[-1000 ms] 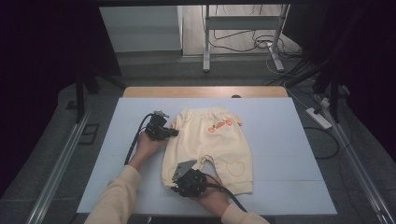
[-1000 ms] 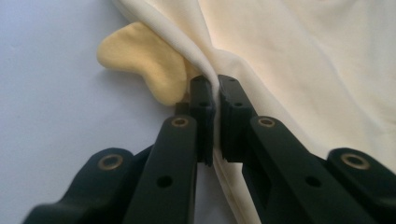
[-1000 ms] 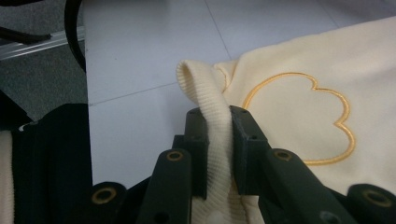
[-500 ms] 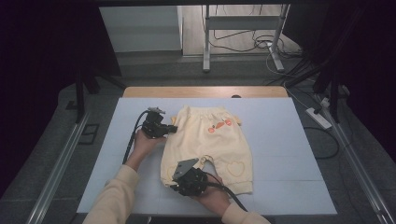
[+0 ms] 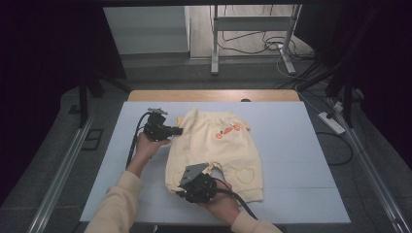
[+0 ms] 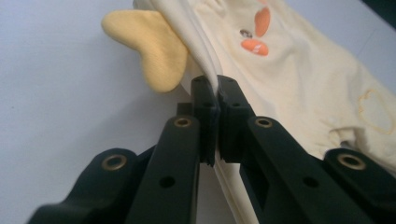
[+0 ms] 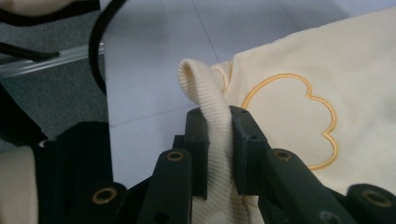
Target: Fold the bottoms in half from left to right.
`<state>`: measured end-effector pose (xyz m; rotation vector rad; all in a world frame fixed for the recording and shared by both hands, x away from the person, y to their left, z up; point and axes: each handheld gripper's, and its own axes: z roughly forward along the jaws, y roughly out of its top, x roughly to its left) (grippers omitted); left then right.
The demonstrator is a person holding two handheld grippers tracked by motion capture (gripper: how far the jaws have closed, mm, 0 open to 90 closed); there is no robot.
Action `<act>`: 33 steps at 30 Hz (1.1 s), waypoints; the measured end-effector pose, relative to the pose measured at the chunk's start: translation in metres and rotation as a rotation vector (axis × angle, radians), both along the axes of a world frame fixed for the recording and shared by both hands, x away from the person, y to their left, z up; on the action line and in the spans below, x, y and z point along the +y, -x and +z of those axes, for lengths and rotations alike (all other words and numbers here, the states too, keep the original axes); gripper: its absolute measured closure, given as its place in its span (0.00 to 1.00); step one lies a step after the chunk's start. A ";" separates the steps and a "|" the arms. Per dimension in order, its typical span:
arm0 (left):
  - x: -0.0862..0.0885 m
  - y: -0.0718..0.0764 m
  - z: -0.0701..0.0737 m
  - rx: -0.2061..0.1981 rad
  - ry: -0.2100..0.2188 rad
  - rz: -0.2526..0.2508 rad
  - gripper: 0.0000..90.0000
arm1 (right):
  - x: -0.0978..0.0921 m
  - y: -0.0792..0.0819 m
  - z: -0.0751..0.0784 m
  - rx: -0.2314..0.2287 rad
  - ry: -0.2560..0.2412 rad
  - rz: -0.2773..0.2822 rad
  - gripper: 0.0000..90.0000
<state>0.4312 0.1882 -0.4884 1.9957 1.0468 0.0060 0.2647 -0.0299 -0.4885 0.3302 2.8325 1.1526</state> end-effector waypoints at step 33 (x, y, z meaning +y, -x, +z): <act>0.014 0.005 0.017 -0.013 0.076 0.007 0.96 | 0.002 0.003 0.014 -0.005 -0.056 0.023 0.87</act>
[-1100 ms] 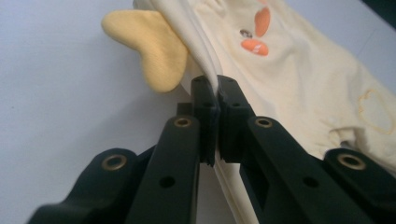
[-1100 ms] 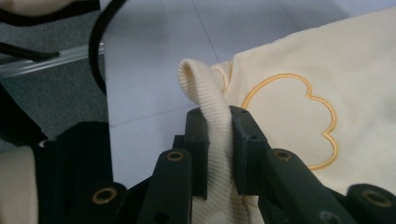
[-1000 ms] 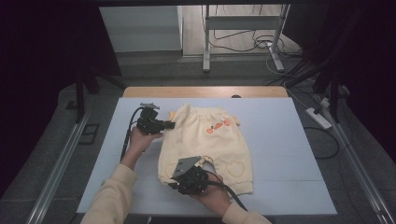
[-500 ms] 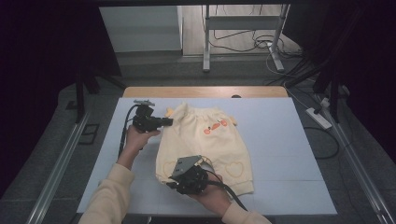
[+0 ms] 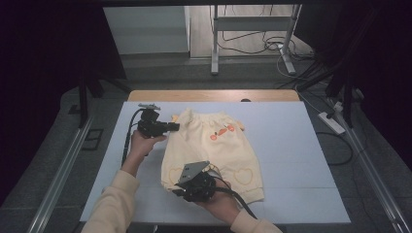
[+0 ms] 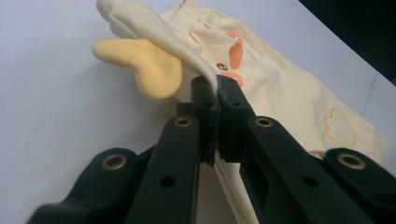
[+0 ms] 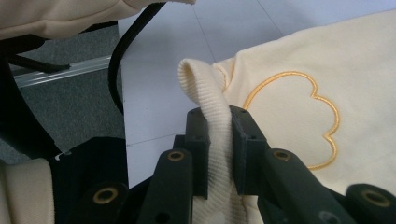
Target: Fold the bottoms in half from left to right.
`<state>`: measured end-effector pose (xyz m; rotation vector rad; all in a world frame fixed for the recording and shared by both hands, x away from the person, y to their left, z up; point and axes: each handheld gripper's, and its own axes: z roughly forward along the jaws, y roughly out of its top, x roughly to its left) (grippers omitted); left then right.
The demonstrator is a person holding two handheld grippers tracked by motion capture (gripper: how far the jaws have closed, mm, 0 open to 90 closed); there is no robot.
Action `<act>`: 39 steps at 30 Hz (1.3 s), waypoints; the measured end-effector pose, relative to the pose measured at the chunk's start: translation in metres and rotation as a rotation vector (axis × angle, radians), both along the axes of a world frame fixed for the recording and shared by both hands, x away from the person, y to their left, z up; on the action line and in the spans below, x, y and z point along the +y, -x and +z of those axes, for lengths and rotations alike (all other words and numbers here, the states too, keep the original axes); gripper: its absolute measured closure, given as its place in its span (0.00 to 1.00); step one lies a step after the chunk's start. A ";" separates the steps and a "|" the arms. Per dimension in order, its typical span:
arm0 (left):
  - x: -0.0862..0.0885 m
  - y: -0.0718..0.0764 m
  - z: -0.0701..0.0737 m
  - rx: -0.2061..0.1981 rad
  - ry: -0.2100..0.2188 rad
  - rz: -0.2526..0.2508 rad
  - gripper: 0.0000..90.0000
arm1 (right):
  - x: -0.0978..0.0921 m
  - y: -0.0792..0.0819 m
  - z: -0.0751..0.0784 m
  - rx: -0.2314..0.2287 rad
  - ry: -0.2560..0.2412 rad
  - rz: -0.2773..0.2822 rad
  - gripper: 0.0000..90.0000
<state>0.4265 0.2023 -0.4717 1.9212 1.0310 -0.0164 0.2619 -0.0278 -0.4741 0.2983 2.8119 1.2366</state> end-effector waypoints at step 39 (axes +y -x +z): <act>0.012 0.011 0.018 -0.030 0.032 0.020 0.96 | -0.003 0.005 0.017 0.022 -0.076 0.017 0.88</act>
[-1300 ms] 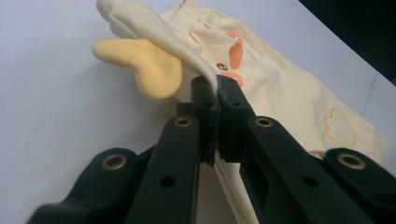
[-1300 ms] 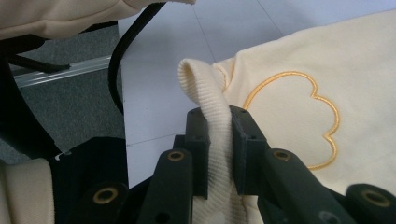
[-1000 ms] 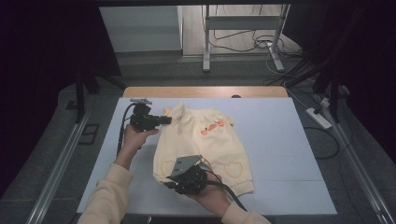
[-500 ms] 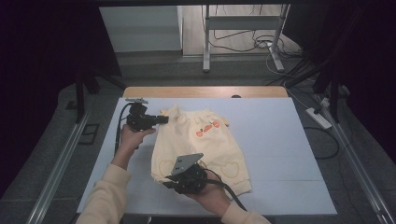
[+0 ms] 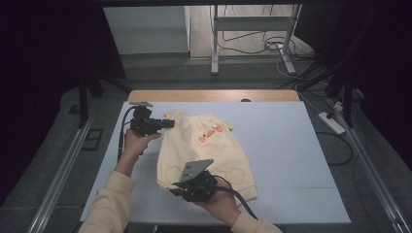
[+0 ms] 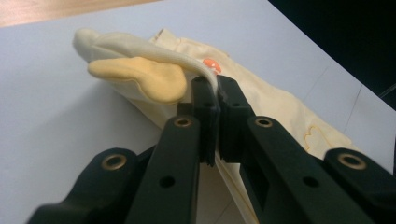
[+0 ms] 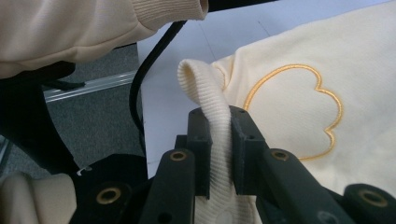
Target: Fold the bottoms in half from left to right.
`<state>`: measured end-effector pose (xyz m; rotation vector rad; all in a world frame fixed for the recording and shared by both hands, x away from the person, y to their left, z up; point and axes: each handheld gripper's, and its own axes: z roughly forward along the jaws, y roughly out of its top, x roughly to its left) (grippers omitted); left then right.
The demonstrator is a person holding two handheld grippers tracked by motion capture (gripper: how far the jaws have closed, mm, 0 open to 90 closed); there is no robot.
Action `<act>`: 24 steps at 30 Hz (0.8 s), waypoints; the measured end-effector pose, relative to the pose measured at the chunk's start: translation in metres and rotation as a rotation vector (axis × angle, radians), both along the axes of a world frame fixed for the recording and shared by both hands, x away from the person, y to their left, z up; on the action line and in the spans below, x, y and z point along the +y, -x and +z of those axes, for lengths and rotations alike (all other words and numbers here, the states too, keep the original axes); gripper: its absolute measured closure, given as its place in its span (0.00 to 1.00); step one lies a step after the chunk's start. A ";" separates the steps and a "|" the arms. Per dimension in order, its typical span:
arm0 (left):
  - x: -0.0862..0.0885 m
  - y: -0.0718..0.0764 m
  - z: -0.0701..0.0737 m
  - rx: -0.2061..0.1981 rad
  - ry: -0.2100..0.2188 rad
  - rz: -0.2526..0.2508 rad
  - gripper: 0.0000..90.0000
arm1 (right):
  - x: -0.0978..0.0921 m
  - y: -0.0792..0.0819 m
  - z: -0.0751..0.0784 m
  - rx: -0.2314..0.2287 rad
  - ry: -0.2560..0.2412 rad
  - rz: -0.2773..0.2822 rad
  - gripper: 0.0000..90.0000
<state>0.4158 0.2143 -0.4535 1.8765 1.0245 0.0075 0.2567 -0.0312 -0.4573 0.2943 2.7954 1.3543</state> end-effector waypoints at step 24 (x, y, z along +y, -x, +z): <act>-0.026 -0.001 -0.004 -0.014 -0.015 -0.004 0.95 | -0.034 -0.005 -0.001 0.025 0.011 -0.050 0.89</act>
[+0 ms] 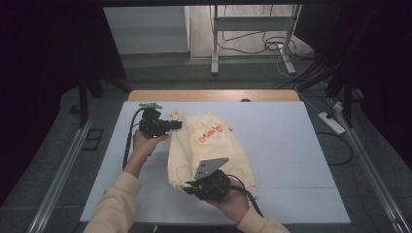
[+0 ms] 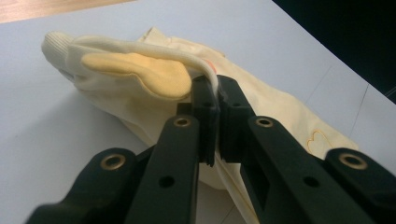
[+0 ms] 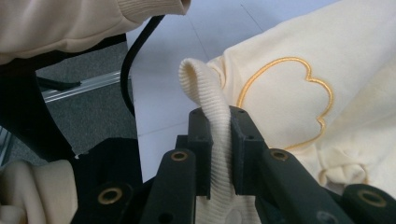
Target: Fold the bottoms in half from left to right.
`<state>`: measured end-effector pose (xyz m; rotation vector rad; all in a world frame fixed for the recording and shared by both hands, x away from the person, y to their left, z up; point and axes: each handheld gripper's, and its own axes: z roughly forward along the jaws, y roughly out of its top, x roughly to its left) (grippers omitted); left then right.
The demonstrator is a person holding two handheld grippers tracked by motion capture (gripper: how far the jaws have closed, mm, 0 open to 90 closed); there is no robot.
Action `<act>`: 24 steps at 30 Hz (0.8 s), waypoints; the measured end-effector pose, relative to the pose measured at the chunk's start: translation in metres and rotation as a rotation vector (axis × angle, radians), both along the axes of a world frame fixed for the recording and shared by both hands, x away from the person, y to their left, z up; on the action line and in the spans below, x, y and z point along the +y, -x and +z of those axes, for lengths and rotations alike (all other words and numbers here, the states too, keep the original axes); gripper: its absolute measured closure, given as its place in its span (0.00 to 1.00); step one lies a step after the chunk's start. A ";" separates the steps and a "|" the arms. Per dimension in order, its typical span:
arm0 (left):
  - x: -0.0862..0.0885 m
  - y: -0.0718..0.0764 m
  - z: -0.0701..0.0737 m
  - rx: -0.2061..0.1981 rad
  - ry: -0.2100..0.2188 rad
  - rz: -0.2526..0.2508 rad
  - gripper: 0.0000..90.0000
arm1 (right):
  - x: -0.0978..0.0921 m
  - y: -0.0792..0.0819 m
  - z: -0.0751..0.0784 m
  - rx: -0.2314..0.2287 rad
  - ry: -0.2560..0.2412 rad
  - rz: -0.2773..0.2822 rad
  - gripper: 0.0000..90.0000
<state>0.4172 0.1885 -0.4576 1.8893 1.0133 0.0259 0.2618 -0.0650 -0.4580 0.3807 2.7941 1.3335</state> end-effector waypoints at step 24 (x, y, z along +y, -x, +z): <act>-0.038 -0.014 0.001 0.018 -0.018 -0.024 0.95 | -0.038 -0.003 0.001 -0.007 -0.009 -0.076 0.89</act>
